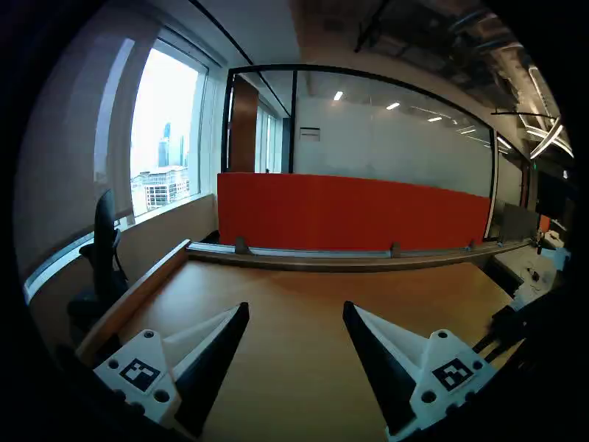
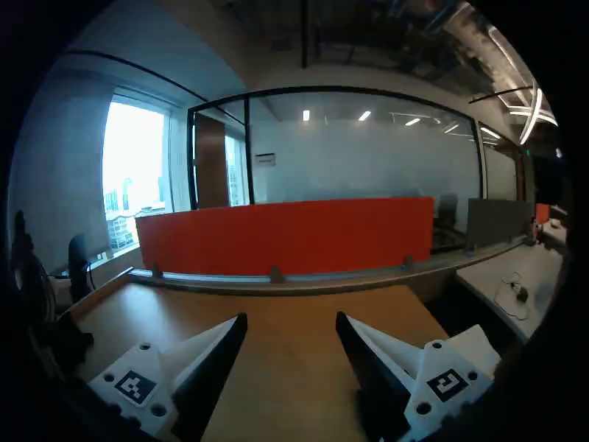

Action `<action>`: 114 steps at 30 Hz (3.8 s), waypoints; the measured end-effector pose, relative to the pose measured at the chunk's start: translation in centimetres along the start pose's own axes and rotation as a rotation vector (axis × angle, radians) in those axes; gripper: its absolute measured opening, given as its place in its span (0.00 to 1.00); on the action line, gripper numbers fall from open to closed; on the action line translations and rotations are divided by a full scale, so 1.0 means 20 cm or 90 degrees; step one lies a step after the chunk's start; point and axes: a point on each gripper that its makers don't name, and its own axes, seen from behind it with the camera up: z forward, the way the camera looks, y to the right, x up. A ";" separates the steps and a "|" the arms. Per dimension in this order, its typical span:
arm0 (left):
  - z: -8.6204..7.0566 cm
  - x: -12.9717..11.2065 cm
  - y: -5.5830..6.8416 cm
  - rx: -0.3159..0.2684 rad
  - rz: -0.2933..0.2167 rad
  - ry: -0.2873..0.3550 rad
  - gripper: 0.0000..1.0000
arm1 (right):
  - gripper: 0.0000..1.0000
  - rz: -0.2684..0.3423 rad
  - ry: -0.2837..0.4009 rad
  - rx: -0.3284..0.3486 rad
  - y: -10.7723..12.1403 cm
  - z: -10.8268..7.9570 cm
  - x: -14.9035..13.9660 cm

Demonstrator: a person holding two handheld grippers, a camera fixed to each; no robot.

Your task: Fold towel

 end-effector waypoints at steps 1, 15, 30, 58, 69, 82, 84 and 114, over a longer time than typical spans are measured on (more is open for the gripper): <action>0.00 0.02 0.00 0.001 -0.001 0.007 0.95 | 0.93 -0.001 0.005 0.001 -0.02 0.00 0.01; 0.02 0.14 -0.02 0.004 -0.013 0.059 0.95 | 0.93 -0.001 0.049 0.001 -0.17 0.06 0.10; 0.04 0.17 -0.02 -0.001 -0.020 0.071 0.95 | 0.93 -0.002 0.048 -0.006 -0.24 0.12 0.12; 0.03 0.12 0.09 -0.020 0.033 0.108 0.95 | 0.93 0.007 0.048 0.022 -0.45 0.14 0.20; 0.07 0.01 0.08 -0.020 0.031 0.144 0.95 | 0.93 -0.022 0.050 0.028 -0.56 0.14 0.19; 0.13 -0.25 -0.02 -0.004 0.014 0.160 0.95 | 0.93 -0.032 0.056 0.023 -0.60 0.15 0.12; 0.13 -0.30 -0.02 -0.005 0.014 0.162 0.95 | 0.93 -0.036 0.054 0.023 -0.60 0.15 0.08; 0.26 -0.76 -0.10 -0.009 0.003 0.177 0.95 | 0.93 -0.072 0.041 0.028 -0.64 0.21 -0.24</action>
